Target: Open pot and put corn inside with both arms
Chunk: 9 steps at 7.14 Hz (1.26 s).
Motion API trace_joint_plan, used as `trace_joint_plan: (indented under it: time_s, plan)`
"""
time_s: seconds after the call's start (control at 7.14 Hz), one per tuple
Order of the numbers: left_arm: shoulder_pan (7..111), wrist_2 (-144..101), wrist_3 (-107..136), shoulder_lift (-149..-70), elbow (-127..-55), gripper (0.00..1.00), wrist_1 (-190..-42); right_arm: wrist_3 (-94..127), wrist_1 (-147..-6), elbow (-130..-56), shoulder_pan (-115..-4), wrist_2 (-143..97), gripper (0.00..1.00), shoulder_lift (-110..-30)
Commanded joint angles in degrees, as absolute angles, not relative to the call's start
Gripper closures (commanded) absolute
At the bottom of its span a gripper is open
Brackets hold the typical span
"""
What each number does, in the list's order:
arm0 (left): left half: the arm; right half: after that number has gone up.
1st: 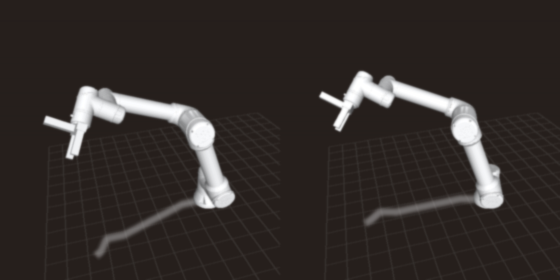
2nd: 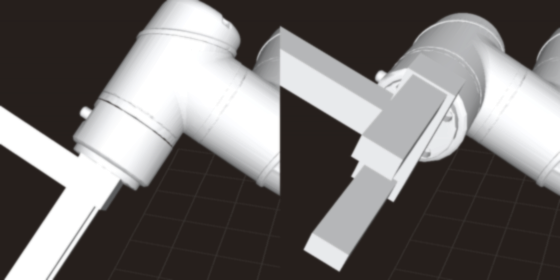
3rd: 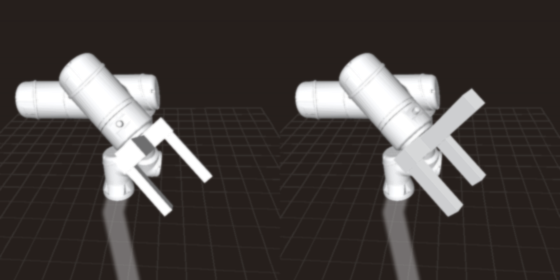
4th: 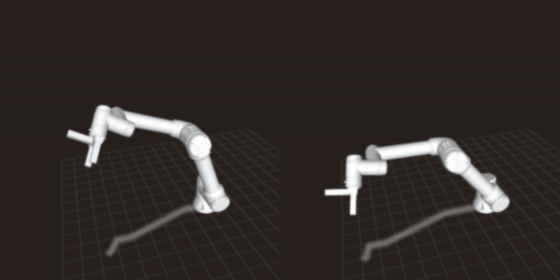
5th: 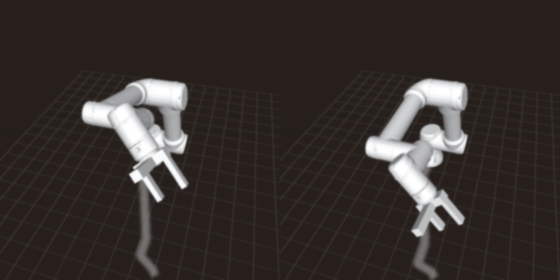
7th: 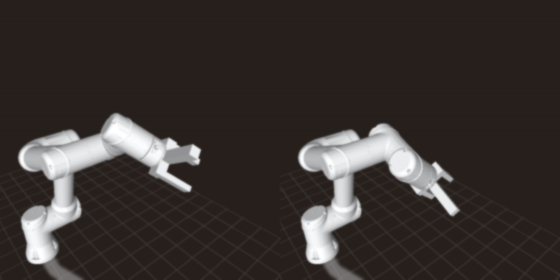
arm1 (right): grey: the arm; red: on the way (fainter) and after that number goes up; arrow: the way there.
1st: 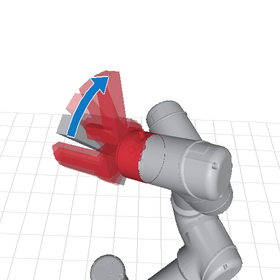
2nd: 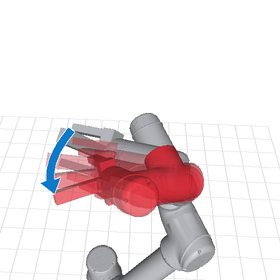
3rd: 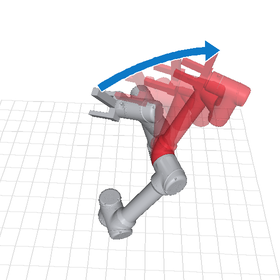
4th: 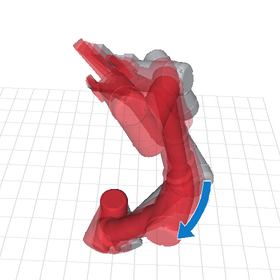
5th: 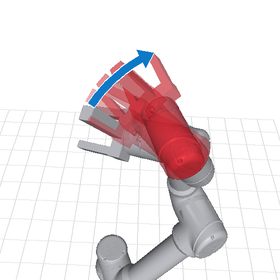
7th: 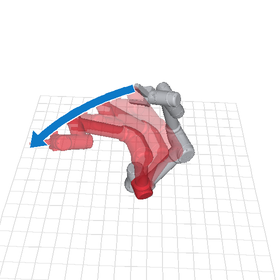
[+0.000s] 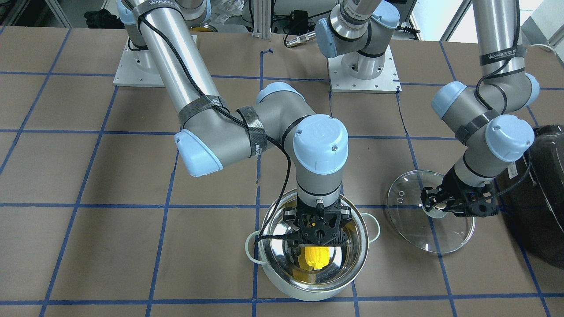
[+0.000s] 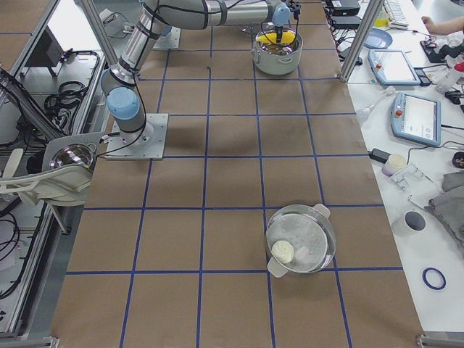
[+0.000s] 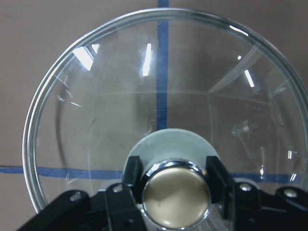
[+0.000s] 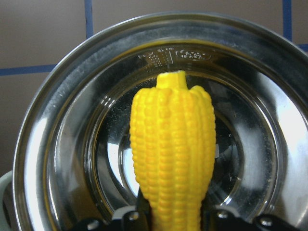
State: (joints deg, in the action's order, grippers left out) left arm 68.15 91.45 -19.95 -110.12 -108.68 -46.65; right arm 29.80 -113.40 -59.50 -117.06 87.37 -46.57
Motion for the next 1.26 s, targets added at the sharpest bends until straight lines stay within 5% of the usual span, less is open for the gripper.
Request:
trace_joint_plan:
  time_s: [0.0,0.14,0.28,0.42,1.12]
  plan:
    - [67.85,90.97,-19.86,-110.83,-108.72,1.0,-46.58,29.53,-114.79,-60.2,-117.07,87.36,0.47,-45.79]
    - [67.85,90.88,-19.95,-111.18,-108.55,1.0,-46.32,29.53,-114.87,-60.73,-117.07,87.36,0.35,-45.88]
    - [67.85,90.88,-20.04,-111.44,-108.54,0.08,-44.84,29.62,-115.4,-61.08,-117.07,87.45,0.02,-46.05]
    - [67.76,90.79,-20.04,-111.45,-108.63,0.0,-44.82,29.53,-115.49,-61.08,-117.07,87.36,0.0,-46.23]
    - [69.26,86.75,-19.51,-105.4,-104.97,0.0,-56.19,23.58,-109.21,-61.17,-114.98,87.45,0.0,-53.06]
